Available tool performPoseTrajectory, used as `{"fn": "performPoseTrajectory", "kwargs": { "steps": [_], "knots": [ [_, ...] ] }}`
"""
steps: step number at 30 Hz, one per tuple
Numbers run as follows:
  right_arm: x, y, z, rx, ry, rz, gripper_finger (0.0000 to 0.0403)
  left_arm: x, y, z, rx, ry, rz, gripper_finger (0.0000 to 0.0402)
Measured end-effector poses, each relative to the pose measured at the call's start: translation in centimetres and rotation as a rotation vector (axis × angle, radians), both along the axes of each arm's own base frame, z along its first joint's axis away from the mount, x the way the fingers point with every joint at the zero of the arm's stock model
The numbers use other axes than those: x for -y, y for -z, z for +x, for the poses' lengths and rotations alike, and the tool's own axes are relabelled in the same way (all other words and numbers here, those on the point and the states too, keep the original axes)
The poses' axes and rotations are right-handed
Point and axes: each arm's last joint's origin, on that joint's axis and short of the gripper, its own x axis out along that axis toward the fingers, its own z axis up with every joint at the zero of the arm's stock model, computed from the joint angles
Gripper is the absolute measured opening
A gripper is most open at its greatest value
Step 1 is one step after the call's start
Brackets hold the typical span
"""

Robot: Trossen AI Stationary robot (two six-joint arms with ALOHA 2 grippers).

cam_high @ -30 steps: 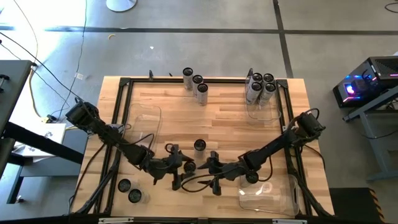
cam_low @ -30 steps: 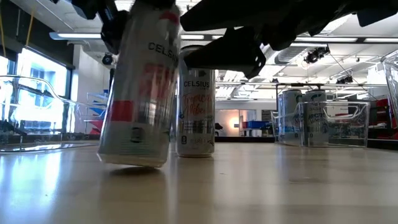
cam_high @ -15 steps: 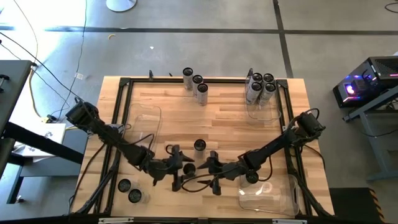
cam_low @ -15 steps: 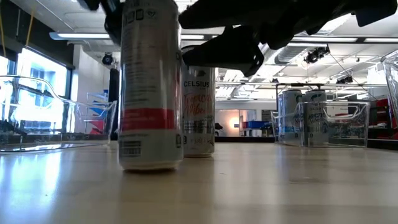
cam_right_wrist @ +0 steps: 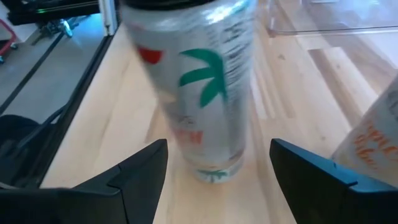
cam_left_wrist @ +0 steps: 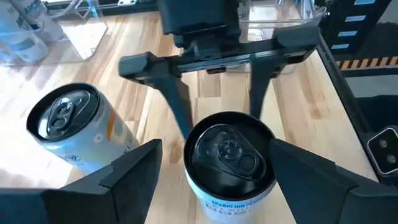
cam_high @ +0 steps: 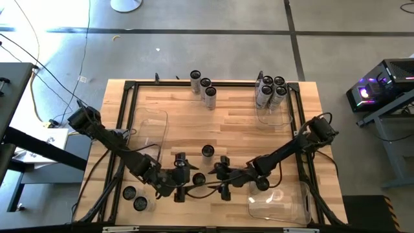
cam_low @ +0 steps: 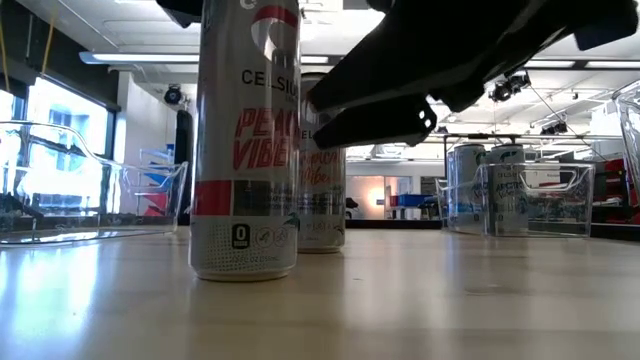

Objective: Sort soda cans
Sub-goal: Put the white-pink soda can into the middle transparent bin

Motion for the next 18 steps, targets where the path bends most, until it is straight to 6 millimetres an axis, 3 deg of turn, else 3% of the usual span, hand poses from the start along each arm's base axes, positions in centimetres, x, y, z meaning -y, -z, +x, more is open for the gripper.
{"fn": "performPoseTrajectory", "kwargs": {
  "steps": [10, 18],
  "knots": [
    [0.5, -0.1, 0.31, 0.012, 0.011, -0.003, 0.0277, -0.53, 0.18, 0.71, -0.032, -0.042, -0.248, 0.0292],
    [0.43, -0.49, 0.5, 0.054, 0.006, 0.005, 0.0277, -0.64, 0.17, 0.78, -0.028, -0.053, -0.252, 0.0292]
  ]
}}
